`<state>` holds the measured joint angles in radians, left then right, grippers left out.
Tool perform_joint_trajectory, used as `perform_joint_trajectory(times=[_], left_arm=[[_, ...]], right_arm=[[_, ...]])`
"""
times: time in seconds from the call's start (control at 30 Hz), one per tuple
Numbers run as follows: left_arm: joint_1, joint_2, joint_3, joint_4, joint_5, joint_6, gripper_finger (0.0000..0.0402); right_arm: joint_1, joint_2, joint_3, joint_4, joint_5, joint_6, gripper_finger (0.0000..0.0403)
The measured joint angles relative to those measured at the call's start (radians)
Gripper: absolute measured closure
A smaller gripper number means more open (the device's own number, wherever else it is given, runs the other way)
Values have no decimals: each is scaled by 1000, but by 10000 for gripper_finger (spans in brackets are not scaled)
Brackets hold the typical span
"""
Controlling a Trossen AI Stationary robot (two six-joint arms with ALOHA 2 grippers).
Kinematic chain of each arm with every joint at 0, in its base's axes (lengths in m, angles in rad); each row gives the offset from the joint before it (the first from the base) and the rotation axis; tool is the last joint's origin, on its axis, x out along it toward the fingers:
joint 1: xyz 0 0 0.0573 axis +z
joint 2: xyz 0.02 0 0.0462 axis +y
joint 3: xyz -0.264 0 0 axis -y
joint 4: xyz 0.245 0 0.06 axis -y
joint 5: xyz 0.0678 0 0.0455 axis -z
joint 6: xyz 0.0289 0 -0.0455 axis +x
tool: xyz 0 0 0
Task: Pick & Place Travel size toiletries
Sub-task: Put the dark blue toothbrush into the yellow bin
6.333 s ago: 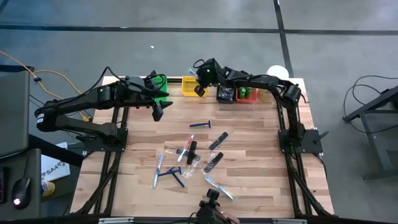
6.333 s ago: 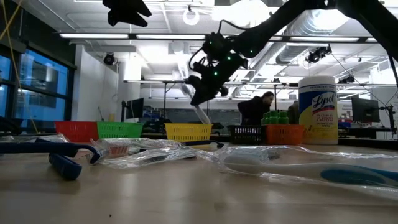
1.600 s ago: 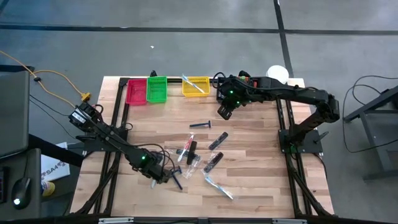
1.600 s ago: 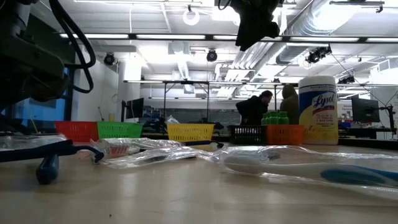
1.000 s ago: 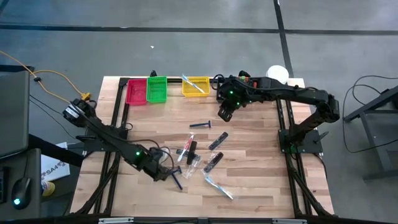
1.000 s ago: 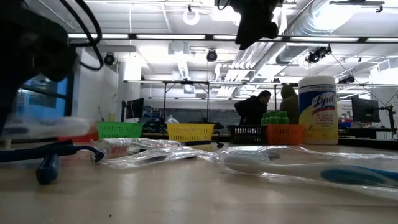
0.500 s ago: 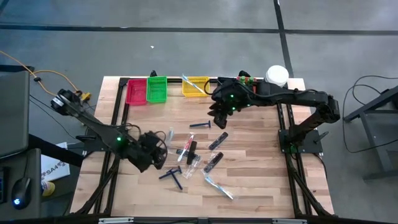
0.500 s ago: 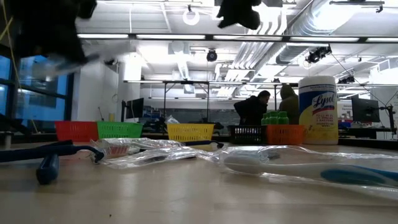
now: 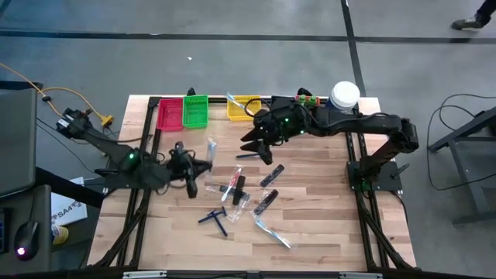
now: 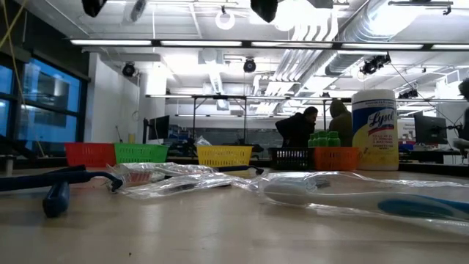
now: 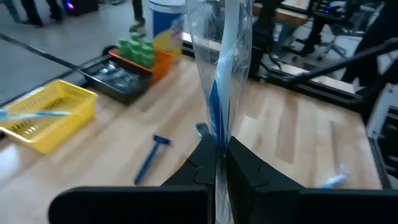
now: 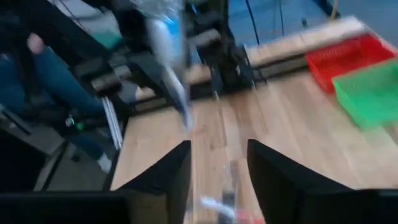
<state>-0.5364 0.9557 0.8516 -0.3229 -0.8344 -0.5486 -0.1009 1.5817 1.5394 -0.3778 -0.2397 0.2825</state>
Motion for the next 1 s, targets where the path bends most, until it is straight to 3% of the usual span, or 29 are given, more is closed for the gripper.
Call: perform_joint_trajectory(times=[0.23, 0.37, 0.77, 1.0], left_arm=[[155, -21, -1, 85, 195, 185, 396], [231, -22, -1, 127, 286, 233, 396], [348, -21, -1, 204, 486, 317, 396], [348, -19, -1, 198, 490, 332, 396]], right_arm=[[10, 63, 0, 231, -52, 13, 180], [10, 90, 0, 297, -76, 50, 160], [10, 143, -2, 404, 4, 75, 160], [24, 178, -2, 523, -14, 81, 196]])
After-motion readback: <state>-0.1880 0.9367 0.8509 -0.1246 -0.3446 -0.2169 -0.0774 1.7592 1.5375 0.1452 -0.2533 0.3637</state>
